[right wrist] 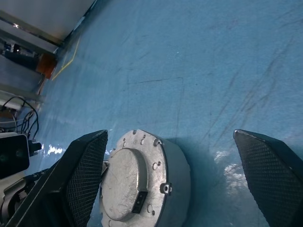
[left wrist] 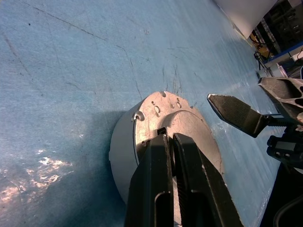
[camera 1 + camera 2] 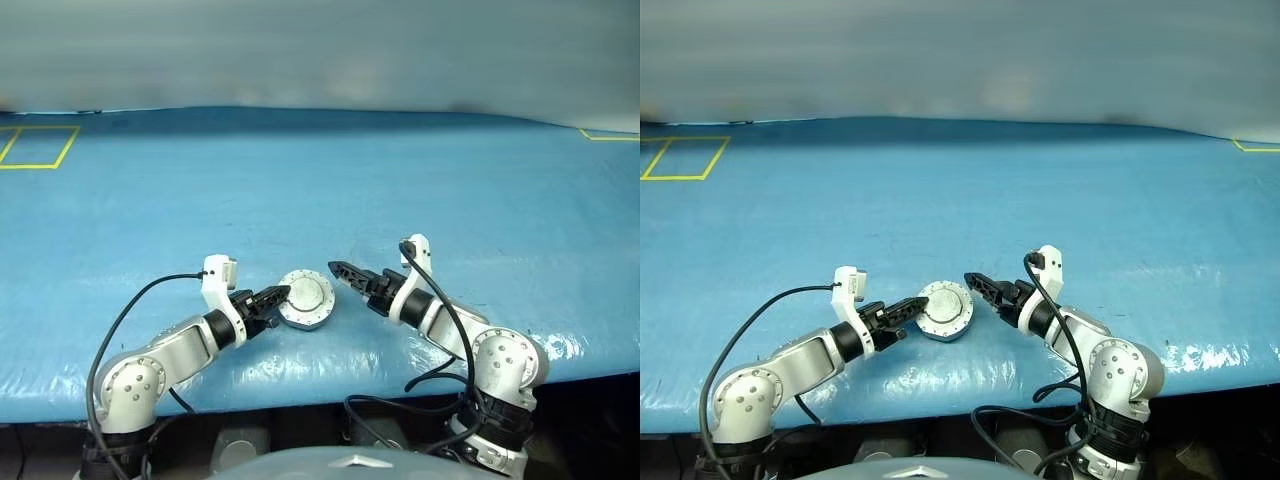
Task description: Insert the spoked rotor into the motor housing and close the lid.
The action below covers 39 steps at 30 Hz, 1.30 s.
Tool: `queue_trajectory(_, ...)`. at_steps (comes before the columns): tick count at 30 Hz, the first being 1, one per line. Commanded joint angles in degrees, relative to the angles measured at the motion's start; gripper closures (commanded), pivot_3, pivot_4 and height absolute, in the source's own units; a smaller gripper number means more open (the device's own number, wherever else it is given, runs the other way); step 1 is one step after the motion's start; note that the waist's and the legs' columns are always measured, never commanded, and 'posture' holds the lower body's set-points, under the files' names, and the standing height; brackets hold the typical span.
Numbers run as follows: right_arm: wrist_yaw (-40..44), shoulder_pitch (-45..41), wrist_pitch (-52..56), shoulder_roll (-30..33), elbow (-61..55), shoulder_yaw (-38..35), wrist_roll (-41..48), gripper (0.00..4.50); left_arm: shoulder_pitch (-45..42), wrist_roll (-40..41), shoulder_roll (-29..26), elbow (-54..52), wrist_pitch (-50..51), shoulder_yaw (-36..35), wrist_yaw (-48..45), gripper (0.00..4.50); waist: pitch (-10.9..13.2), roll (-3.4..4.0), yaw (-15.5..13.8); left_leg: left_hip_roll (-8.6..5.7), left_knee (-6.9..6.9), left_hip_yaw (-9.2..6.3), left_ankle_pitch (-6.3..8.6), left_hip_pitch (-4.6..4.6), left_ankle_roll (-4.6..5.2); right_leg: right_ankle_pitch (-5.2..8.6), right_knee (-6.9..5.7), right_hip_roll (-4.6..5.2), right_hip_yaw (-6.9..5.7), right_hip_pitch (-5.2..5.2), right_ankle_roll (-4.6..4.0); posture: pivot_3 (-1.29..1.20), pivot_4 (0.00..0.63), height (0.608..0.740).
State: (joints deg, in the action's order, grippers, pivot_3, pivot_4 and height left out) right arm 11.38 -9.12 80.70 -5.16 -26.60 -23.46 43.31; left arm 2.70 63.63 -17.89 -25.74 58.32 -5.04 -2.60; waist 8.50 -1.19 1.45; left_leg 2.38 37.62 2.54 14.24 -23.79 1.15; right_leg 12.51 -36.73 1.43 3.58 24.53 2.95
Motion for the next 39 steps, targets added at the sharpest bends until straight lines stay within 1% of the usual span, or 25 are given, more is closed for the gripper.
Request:
queue_trajectory(1, -2.4, 1.9, 1.9, -7.1, 0.7, -0.8, 4.1, 0.0, 0.8, -0.6, -0.2, -0.1, 1.6, 1.2, 0.4, 4.31, 0.0, 0.01, 0.1, 0.01, 0.0, -0.01, 0.0, 0.01, 0.0, 0.03, -0.01, -0.01, 0.0, -0.01, 0.04, 0.0, 0.15, 0.74)
queue_trajectory(12, -8.7, 3.9, 5.9, -11.7, 5.8, -2.7, 14.8, 0.0, 1.1, -0.6, -0.1, 0.0, 1.5, 1.1, 0.4, 4.31, 0.0, 0.01, 0.2, 0.0, 0.0, 0.0, 0.0, 0.01, 0.0, 0.04, 0.0, -0.01, 0.02, -0.02, 0.07, 0.0, 0.15, 0.74)
queue_trajectory(17, -12.7, 5.1, 4.5, -13.0, 10.5, -2.6, 19.0, 0.0, 1.0, -0.5, -0.1, -0.1, 1.6, 1.0, 0.5, 4.31, 0.0, 0.01, 0.3, 0.01, 0.0, -0.01, 0.0, 0.02, 0.01, 0.05, 0.01, -0.01, 0.02, -0.04, 0.08, 0.0, 0.15, 0.74)
queue_trajectory(21, -15.6, 5.9, 2.4, -13.9, 14.5, -2.0, 25.2, 0.0, 1.0, -0.5, -0.2, -0.2, 1.7, 1.1, 0.6, 4.31, -0.1, 0.0, 0.6, 0.03, 0.0, -0.01, 0.0, 0.06, 0.01, 0.12, 0.01, -0.01, 0.02, -0.09, 0.19, 0.0, 0.15, 0.74)
queue_trajectory(26, -20.2, 7.7, 0.2, -12.7, 18.6, 1.0, 34.5, 0.0, 1.3, -0.6, -0.6, -0.2, 1.7, 0.9, 0.4, 4.31, -0.2, -0.01, 0.6, 0.09, -0.03, -0.07, 0.01, 0.06, 0.02, 0.13, 0.02, -0.01, 0.02, -0.12, 0.18, 0.0, 0.15, 0.74)
queue_trajectory(30, -23.4, 10.4, -2.1, -10.1, 19.9, 6.4, 41.7, 0.0, 1.5, -0.5, -0.8, -0.3, 1.7, 0.6, 0.4, 4.31, -0.3, 0.04, 1.0, 0.15, -0.08, -0.08, 0.03, 0.08, 0.05, 0.16, 0.02, -0.01, 0.04, -0.12, 0.14, 0.0, 0.15, 0.74)
queue_trajectory(34, -25.5, 11.1, -6.7, -6.6, 21.2, 10.5, 47.2, 0.0, 1.5, -0.5, -0.7, -0.3, 1.8, 0.6, 0.4, 4.31, -0.3, 0.03, 1.1, 0.21, -0.08, -0.09, 0.02, 0.1, 0.05, 0.24, 0.01, 0.0, 0.04, -0.13, 0.27, 0.0, 0.15, 0.74)
queue_trajectory(37, -26.3, 11.2, -9.7, -4.4, 21.8, 13.4, 49.3, 0.59, 1.5, -0.6, -0.7, -0.3, 1.8, 0.7, 0.3, 4.34, -0.4, -0.01, 1.2, 0.22, -0.08, -0.08, 0.03, 0.08, 0.05, 0.24, 0.02, 0.02, 0.06, -0.11, 0.28, 0.0, 0.15, 0.74)
queue_trajectory(39, -26.2, 11.2, -11.6, -3.7, 22.1, 14.4, 49.7, 1.21, 1.5, -0.6, -0.7, -0.3, 1.9, 0.7, 0.3, 4.34, -0.4, 0.0, 1.3, 0.22, -0.08, -0.08, 0.03, 0.05, 0.05, 0.24, 0.02, 0.02, 0.06, -0.08, 0.28, 0.0, 0.15, 0.74)
